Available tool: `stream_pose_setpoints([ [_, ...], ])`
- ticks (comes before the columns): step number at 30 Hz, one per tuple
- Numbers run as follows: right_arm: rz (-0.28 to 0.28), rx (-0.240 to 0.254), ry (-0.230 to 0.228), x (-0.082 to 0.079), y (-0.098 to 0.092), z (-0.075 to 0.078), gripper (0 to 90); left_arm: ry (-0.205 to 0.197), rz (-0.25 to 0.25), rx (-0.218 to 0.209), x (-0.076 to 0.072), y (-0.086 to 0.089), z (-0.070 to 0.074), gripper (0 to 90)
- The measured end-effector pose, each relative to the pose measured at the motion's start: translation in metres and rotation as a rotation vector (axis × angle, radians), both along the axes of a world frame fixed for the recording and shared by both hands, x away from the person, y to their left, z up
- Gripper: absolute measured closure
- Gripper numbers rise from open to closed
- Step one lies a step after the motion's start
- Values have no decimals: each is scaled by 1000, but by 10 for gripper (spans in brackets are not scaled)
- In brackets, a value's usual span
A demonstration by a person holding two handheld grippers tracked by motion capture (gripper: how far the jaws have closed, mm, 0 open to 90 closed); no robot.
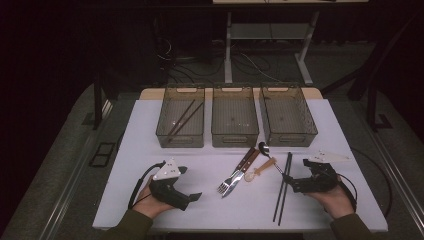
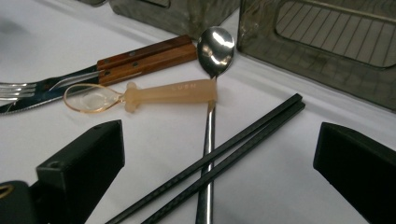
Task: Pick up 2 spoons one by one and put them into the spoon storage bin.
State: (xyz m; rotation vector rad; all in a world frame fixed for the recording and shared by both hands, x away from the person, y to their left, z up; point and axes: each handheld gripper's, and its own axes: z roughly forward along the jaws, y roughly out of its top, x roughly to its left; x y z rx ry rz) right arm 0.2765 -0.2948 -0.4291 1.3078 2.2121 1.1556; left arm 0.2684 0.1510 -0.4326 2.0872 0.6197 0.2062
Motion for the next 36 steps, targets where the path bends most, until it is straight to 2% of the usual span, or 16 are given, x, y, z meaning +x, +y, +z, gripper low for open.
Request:
stream_pose_setpoints([
  [5, -40, -1, 12, 11, -2, 1, 53, 0, 1, -1, 0, -1, 0, 7],
  [9, -94, 9, 28, 21, -5, 1, 143, 3, -2, 0, 0, -1, 0, 7],
  [11, -127, 11, 36, 26, -7, 2, 154, 2, -4, -6, 1, -1, 0, 7],
  [13, -142, 12, 39, 32, -9, 2, 214, 4, -4, -6, 0, -1, 0, 7],
  [16, -158, 16, 48, 39, -9, 2, 255, 8, -6, -4, 1, -1, 0, 8],
  [18, -154, 17, 50, 43, -9, 1, 331, 8, -10, -2, 1, -1, 0, 9],
  [21, -148, 32, 63, 49, -8, -1, 384, 11, -12, 0, 0, -2, -1, 9],
  [23, -145, 22, 65, 52, -7, -2, 417, 12, -14, 3, 0, -2, 0, 9],
  [28, -141, 6, 82, 58, -2, -3, 470, 14, -15, 3, 1, -2, -1, 11],
  [30, -143, -6, 102, 59, 0, -5, 483, 15, -16, 1, 0, -3, -1, 11],
  [36, -177, -44, 127, 62, 1, -10, 519, 16, -21, 8, 0, -4, -2, 12],
])
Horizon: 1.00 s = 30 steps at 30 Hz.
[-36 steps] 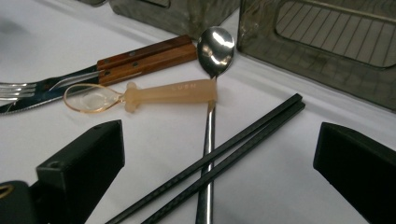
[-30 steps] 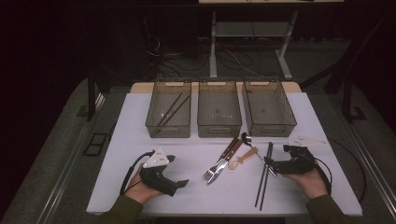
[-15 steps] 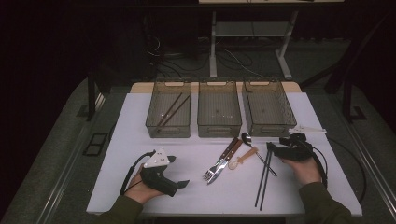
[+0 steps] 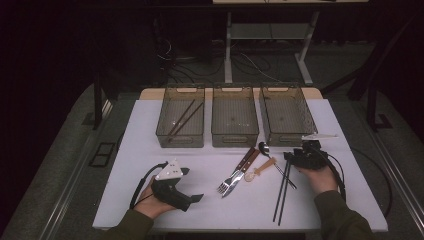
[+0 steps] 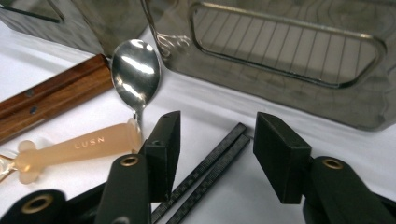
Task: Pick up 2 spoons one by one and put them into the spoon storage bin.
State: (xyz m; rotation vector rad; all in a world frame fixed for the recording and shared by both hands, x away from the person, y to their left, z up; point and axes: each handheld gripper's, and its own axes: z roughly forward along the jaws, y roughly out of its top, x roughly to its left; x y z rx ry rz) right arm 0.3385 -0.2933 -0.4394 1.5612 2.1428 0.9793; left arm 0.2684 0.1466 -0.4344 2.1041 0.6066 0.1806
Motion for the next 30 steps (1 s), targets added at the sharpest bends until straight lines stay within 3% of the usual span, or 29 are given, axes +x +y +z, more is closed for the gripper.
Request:
stream_pose_setpoints([
  [12, -22, -29, 35, 1, 4, -6, 537, 1, 1, 4, 0, -1, 0, 15],
  [30, -24, -67, 32, 0, 8, -8, 580, 3, -2, 5, -1, -2, 0, 16],
])
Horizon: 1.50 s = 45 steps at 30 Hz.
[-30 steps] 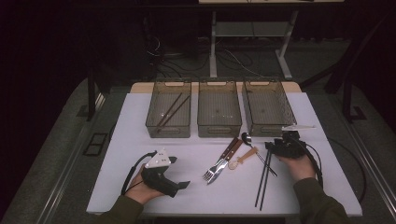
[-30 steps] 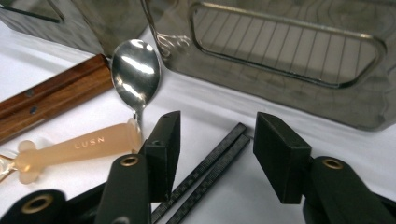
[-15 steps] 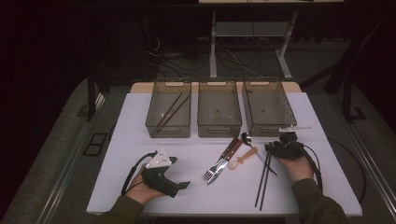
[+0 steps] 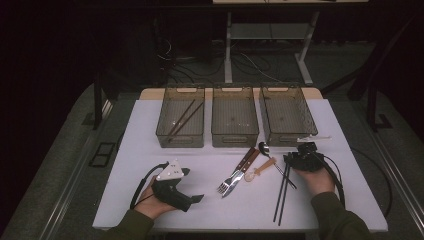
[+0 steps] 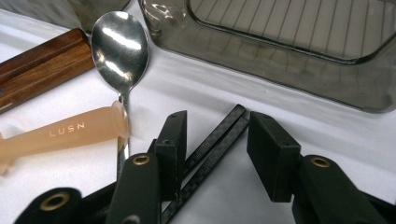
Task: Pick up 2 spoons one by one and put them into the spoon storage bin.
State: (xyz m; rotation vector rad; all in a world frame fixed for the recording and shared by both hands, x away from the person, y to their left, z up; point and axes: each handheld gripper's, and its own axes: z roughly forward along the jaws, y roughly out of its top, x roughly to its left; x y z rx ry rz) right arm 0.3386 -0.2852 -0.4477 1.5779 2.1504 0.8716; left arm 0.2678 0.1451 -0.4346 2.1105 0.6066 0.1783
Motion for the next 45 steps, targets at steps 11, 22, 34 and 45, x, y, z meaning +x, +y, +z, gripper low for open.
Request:
stream_pose_setpoints([
  [11, 9, -3, 0, 0, 1, 0, 636, 2, -1, -1, 0, -1, 0, 16],
  [22, 23, -1, -1, 0, 2, 0, 656, 9, 6, -7, -1, -2, -1, 17],
  [34, 57, -15, -9, 0, 7, 0, 691, 8, 1, 1, 0, -2, -1, 17],
  [45, 99, -42, -23, 4, 19, 0, 736, 9, 4, -8, -1, -2, -1, 17],
])
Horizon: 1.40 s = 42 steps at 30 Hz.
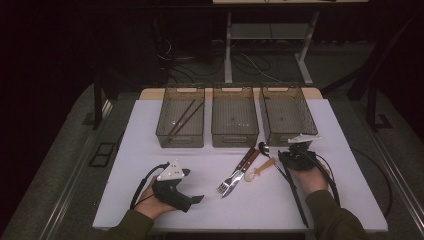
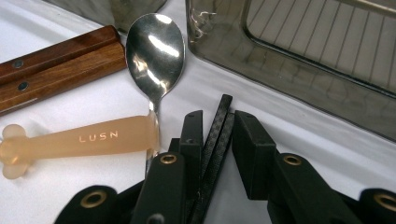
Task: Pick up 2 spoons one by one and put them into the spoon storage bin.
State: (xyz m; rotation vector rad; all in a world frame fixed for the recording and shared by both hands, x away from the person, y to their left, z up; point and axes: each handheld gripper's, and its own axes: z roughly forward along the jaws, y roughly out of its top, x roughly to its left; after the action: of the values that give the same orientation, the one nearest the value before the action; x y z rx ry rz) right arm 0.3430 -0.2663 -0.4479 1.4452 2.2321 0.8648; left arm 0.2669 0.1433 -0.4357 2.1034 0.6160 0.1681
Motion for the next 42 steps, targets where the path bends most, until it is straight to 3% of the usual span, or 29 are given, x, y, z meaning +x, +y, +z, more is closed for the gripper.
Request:
stream_pose_setpoints([
  [23, 69, -48, -14, 0, -2, 1, 781, -3, -7, 6, 0, 0, 0, 17],
  [27, 71, -42, -14, 0, -2, 1, 769, -5, -10, 14, 1, 2, 0, 17],
  [29, 61, -46, -14, 0, -3, 1, 705, -7, -11, 11, 3, 5, -1, 17],
  [32, 56, -21, -17, 0, -7, 3, 664, -13, -15, 16, 4, 6, -1, 17],
  [33, 52, 22, -26, 0, -12, 6, 625, -12, -15, 7, 4, 8, -1, 17],
  [37, 51, 95, -24, -3, -21, 13, 580, -20, -21, 4, 4, 8, 0, 17],
  [42, 60, 135, -35, -11, -30, 23, 532, -28, -25, -11, 7, 11, 0, 12],
])
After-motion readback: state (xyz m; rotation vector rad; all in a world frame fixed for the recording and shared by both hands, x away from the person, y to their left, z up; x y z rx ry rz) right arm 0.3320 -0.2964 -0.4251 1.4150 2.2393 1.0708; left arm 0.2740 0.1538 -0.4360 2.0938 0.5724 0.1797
